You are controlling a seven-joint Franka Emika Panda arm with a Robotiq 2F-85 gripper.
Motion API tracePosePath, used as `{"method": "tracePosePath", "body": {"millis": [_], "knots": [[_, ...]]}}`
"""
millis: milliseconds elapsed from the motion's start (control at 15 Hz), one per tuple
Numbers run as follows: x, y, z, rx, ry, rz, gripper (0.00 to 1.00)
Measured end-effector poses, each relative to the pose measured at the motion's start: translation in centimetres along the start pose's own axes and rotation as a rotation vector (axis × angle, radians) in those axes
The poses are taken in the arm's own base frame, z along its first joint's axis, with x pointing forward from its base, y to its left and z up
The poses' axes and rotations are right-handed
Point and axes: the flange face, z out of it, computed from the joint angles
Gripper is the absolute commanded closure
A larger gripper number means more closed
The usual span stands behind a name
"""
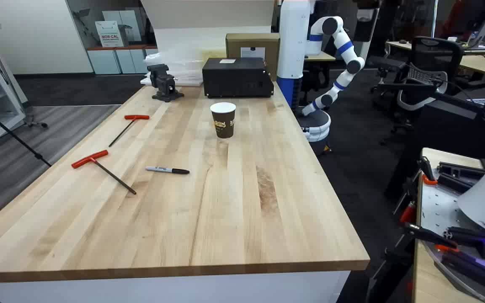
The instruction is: Pick up the pen from the table and put it in the cup.
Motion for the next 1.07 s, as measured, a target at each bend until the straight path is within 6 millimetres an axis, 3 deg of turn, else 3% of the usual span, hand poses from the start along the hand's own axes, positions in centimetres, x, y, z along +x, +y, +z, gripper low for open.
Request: {"method": "tracePosePath", "body": {"millis": [733, 1067], "knots": [[0.3, 0.1, 0.1, -0.004, 0.002, 0.0, 0.0], [3.2, 0.6, 0.3, -0.027, 0.053, -0.051, 0.0]]}}
